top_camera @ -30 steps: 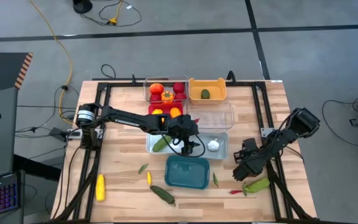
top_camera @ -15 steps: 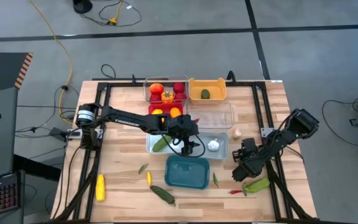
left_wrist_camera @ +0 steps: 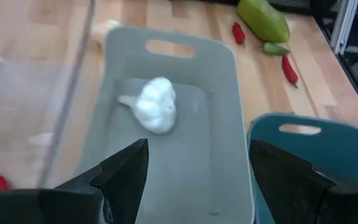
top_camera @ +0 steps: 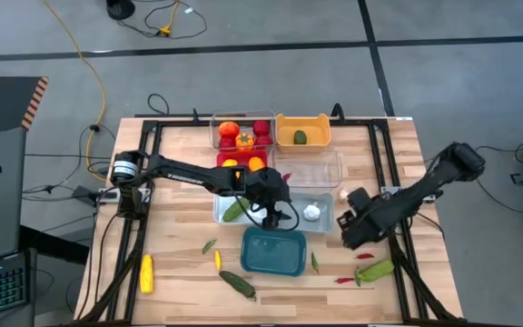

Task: Sort produce into baskets
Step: Put the white garlic into the gray bin

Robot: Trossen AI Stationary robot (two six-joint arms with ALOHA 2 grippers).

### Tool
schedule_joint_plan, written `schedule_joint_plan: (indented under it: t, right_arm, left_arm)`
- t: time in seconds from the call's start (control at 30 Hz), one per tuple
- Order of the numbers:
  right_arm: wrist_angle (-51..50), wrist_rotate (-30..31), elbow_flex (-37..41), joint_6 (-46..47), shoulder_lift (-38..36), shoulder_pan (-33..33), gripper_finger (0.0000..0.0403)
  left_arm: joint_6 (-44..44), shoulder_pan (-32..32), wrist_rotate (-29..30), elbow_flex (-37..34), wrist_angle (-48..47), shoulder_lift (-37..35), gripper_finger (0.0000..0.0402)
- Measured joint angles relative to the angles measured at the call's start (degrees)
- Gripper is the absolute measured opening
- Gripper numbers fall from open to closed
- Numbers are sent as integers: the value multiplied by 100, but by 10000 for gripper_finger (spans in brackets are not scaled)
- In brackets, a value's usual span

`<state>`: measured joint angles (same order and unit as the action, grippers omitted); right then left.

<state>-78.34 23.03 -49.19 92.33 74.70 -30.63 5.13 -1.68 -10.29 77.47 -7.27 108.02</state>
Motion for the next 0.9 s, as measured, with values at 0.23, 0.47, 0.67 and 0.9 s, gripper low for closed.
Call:
schedule_joint_plan:
  t: [0.23, 0.47, 0.67, 0.9]
  right_arm:
    - [723, -10, 0, -2760, -896, 1019, 317]
    - [1009, -856, -2, -5029, -915, 2399, 317]
    - [1184, -1352, -2, -6469, -539, 3299, 317]
    - [1348, -1754, -2, -7311, -178, 3722, 317]
  left_arm:
    - [-336, -242, 32, 0, -404, -608, 265]
    - [-632, -396, 508, 0, -1016, -1219, 265]
    - [-890, -406, 661, 0, -1391, -1523, 265]
    - [-903, -406, 664, 1, -1547, -1634, 265]
